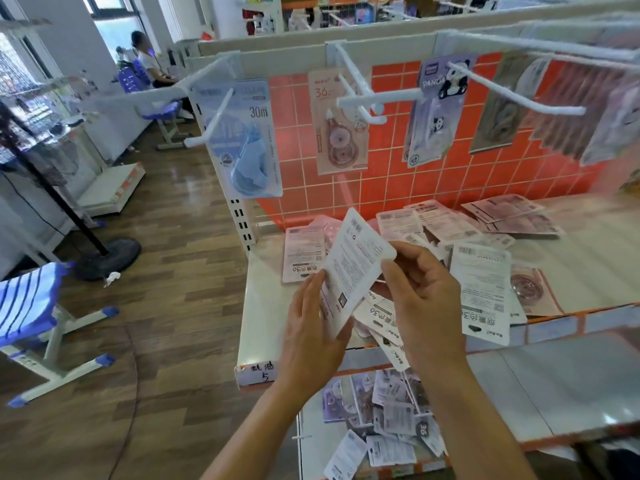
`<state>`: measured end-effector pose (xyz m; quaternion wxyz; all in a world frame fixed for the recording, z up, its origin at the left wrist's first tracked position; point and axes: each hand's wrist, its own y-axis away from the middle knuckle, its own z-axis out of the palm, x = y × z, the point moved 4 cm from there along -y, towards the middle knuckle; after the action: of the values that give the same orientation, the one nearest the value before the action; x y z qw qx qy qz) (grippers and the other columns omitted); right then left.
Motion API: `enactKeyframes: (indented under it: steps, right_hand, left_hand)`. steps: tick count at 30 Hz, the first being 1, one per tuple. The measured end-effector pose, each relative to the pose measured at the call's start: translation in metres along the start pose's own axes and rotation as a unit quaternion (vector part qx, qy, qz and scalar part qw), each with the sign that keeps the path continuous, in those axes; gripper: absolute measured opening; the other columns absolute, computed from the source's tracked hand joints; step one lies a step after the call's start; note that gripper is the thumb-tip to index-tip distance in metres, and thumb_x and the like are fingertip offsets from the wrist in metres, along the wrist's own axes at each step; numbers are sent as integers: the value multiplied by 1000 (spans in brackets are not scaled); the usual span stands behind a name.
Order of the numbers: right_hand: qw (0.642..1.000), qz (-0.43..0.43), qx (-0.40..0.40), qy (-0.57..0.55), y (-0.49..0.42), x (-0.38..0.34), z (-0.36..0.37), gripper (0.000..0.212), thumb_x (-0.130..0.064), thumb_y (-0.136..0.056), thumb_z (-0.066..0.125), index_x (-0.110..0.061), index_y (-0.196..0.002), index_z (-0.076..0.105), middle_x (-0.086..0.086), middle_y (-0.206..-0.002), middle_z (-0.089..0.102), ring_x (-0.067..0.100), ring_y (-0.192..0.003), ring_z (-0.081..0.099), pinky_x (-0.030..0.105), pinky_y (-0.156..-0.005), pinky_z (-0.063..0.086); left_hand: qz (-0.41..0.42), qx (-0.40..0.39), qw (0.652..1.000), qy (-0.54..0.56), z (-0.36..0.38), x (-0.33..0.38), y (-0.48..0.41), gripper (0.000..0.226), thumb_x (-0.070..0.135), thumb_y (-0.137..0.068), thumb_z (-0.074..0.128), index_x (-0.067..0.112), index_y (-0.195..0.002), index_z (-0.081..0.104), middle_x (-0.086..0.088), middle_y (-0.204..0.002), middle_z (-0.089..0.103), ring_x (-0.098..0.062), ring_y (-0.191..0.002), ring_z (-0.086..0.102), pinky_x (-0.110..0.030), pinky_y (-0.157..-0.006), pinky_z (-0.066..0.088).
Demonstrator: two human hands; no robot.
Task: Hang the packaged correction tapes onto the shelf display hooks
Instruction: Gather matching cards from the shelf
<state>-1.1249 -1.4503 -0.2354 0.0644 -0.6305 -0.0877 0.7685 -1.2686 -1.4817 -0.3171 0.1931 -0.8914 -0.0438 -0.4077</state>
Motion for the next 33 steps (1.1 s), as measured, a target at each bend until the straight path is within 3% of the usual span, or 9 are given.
enactKeyframes:
  steps: [3, 6, 10, 13, 17, 20, 26, 30, 33]
  right_hand:
    - [1000, 5, -2, 7, 0, 2, -7, 23, -8, -92, 58, -28, -97, 66, -7, -96, 74, 12, -91, 71, 31, -77, 58]
    - [1000, 0, -2, 16, 0, 2, -13, 24, -10, -92, 59, -32, -100, 66, -10, -97, 73, 14, -92, 71, 38, -82, 57]
    - [1000, -10, -12, 9, 0, -2, -24, 28, -7, -93, 57, -31, -104, 66, -10, -100, 73, 13, -97, 69, 39, -87, 55]
    - [1000, -17, -4, 3, -3, -6, -39, 32, -3, -92, 56, -30, -105, 66, -11, -100, 73, 12, -99, 68, 35, -86, 54]
    - [1000, -5, 8, -19, -12, -10, -64, 35, 4, -90, 55, -27, -101, 67, -7, -94, 74, 14, -93, 70, 26, -78, 56]
    - [1000, 8, 12, -18, -20, -12, -82, 32, 3, -89, 57, -25, -102, 68, -4, -88, 72, 14, -86, 69, 20, -73, 54]
    - [999, 28, 5, 33, -32, -5, -106, 29, -4, -90, 60, -26, -108, 69, -4, -95, 72, 15, -94, 67, 37, -87, 55]
    - [997, 41, 21, 57, -42, 0, -123, 31, -5, -90, 60, -29, -108, 69, -5, -100, 71, 16, -97, 66, 45, -89, 54]
    - [997, 47, 28, 59, -50, 1, -135, 32, -5, -90, 59, -33, -103, 69, -5, -98, 71, 15, -95, 67, 42, -86, 56]
  left_hand:
    - [6, -30, 999, 26, 7, 5, 1, 63, 41, -90, 49, 31, -147, 24, 8, -149, 33, -5, -135, 31, -25, -107, 36]
    - [-3, -45, 998, 50, 14, 13, 0, 52, 37, -93, 44, 40, -142, 25, 20, -143, 34, 4, -131, 31, -7, -101, 28]
    - [1, -60, 995, 78, 26, 22, -3, 47, 44, -92, 35, 44, -138, 26, 26, -141, 35, 8, -130, 33, -13, -105, 28]
    - [-2, -82, 990, 116, 38, 33, -8, 43, 46, -92, 34, 46, -135, 28, 33, -133, 37, 15, -123, 38, -6, -98, 32]
    - [-2, -102, 983, 150, 57, 52, -15, 44, 37, -93, 35, 42, -137, 35, 17, -135, 49, 5, -123, 45, -15, -101, 37]
    - [3, -112, 977, 180, 70, 71, -19, 38, 42, -94, 33, 51, -132, 36, 13, -134, 54, 0, -118, 51, -20, -99, 40]
    - [-11, -132, 959, 249, 89, 97, -27, 48, 55, -92, 38, 34, -134, 49, 11, -125, 63, -8, -120, 56, -28, -100, 46]
    - [-52, -127, 951, 276, 99, 104, -34, 24, 45, -92, 48, 48, -110, 64, 9, -110, 71, -12, -106, 65, -37, -92, 52]
    - [-60, -120, 952, 275, 105, 110, -38, 33, 47, -88, 55, 31, -114, 67, 3, -107, 73, -20, -103, 68, -51, -88, 53]
